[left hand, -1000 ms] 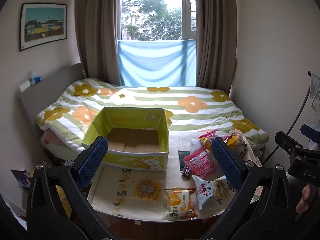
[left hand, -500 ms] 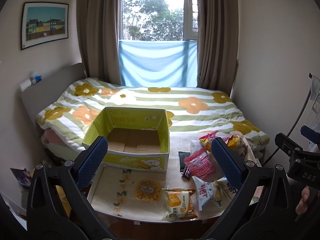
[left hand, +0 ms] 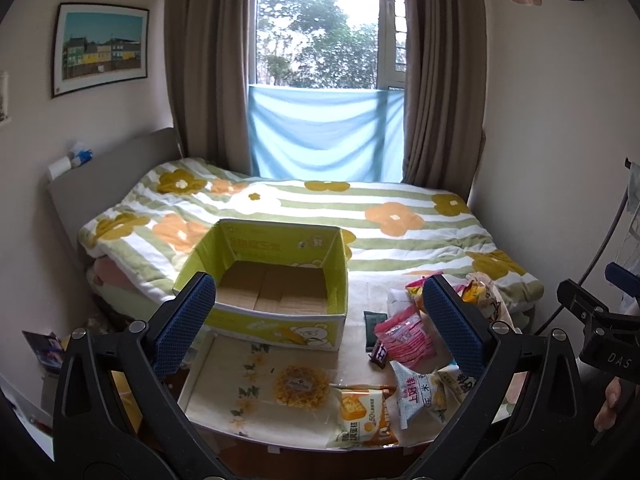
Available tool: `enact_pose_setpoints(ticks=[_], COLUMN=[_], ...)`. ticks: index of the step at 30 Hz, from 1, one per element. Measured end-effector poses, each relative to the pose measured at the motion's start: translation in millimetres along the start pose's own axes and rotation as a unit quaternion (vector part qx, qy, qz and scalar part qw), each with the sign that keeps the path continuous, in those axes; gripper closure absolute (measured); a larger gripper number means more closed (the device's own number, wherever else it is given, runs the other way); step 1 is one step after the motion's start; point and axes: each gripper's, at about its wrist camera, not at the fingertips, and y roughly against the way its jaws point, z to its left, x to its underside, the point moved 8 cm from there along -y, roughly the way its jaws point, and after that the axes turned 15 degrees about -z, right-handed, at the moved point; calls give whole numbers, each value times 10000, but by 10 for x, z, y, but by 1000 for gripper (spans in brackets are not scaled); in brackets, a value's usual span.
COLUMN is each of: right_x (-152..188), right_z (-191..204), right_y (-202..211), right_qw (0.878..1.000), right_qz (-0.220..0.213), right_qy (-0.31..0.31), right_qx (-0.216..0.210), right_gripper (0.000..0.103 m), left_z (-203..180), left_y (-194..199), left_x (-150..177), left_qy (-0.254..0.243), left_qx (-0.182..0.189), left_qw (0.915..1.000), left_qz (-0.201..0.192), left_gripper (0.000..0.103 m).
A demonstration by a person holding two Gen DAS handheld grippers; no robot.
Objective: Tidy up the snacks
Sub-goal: 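Lower the left tool to the waffle packet while the right tool approaches the orange cake packet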
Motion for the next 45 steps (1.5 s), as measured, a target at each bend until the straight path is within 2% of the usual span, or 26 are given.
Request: enact_pose_setpoints(ticks=[6,12,17,21,24,33,37,45], right_x=[68,354,647,824,966,1656,1925,2395], right_z=[-49,63,296,551,786,1407,1606,1770], right_y=[-99,-252,-371,-452,-531,-804,-886,-1061], right_qw=[9996,9973,9948,9933,9920,9838,9791,9685], right_qz=[212,497,788,959,1088,1747,2010,2487], right_qy=[8,36,3,41,12,-200,-222,-91], right_qx=[-179,-530,-651,-648,-637,-357,-208,60], right_gripper=[0,0,0,0,0,0,0,14], left_z=[176,381,523,636,710,890,963,1064], left_y=[-101,-271,-459,-710,-911,-1465,-1602,-1780], left_x=[107,529,920,1220,1442,2107,2338,2704], left_qy=[129,144,-77,-95,-154,-378,-478,-567], left_qx=[-183,-307,-130,204,546,1473,1700,1959], left_qw=[9991,9945,9903,9840,9760,9431,9310,9117], left_qz=[357,987,1384,1766,2104,2958,3194,3567], left_gripper=[0,0,0,0,0,0,0,0])
